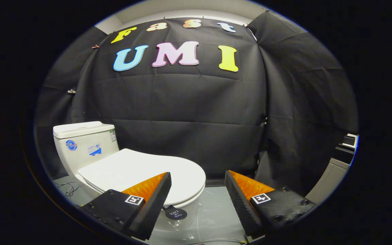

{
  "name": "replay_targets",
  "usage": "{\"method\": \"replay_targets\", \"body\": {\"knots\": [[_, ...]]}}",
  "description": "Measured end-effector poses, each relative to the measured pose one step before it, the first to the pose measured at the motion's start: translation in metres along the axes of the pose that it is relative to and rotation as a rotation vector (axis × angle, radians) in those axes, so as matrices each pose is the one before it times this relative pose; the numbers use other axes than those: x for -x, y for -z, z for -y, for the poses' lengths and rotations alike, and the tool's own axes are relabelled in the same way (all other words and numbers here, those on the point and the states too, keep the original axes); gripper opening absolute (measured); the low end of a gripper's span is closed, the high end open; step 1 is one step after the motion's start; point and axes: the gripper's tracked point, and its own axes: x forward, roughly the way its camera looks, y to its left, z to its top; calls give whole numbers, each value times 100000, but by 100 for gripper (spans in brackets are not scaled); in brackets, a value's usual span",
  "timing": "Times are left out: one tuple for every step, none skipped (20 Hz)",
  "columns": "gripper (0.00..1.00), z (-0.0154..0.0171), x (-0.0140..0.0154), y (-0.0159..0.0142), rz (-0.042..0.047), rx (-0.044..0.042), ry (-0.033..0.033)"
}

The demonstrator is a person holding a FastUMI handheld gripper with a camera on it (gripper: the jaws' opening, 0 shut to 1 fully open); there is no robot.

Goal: Open the toilet lid.

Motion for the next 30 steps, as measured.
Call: {"method": "replay_targets", "body": {"knots": [[99, 45, 6, 104, -155, -241, -69], [99, 19, 11, 119, -440, -172, 2], [99, -48, -53, 154, -377, -260, -94], [99, 60, -55, 111, -437, -276, 4], [99, 8, -12, 265, -803, -711, -199], [99, -48, -82, 321, -1149, -883, -178], [99, -10, 5, 223, -778, -600, -90], [99, -112, -28, 258, -993, -1247, -704], [99, -102, -77, 556, -1644, -1585, -578], [98, -34, -108, 505, -1606, -1815, -565], [98, -72, -41, 489, -1583, -1315, -185], [98, -63, -98, 463, -1375, -1663, -663], [99, -199, 14, 583, -1919, -2351, -1196], [99, -111, -117, 622, -2283, -3204, -1120], [99, 30, -134, 691, -2141, -2733, -336], [99, 276, -194, 487, -1801, -3076, -171], [99, 254, -131, 553, -2506, -4730, -141], [99, 299, -100, 564, -2938, -6009, -504], [99, 165, -38, 747, -2628, -6818, -872], [99, 418, -175, 373, -1785, -7067, -313], [99, 188, -294, 455, -2414, -8150, -1356], [99, 166, -125, 430, -2762, -8368, -701], [99, 6, 17, 500, -2644, -8097, -1865], [99, 236, -247, 165, -529, -6806, -565], [99, 342, -288, 340, -1901, -6453, -845], [99, 5, -75, 206, -1381, -7081, -1209], [98, 90, -69, 492, -2399, -7427, -1265], [98, 276, -193, 365, -1836, -5092, -429], [98, 324, -236, 509, -1686, -4005, -222], [98, 295, -224, 348, -1134, -3125, -44]]}}
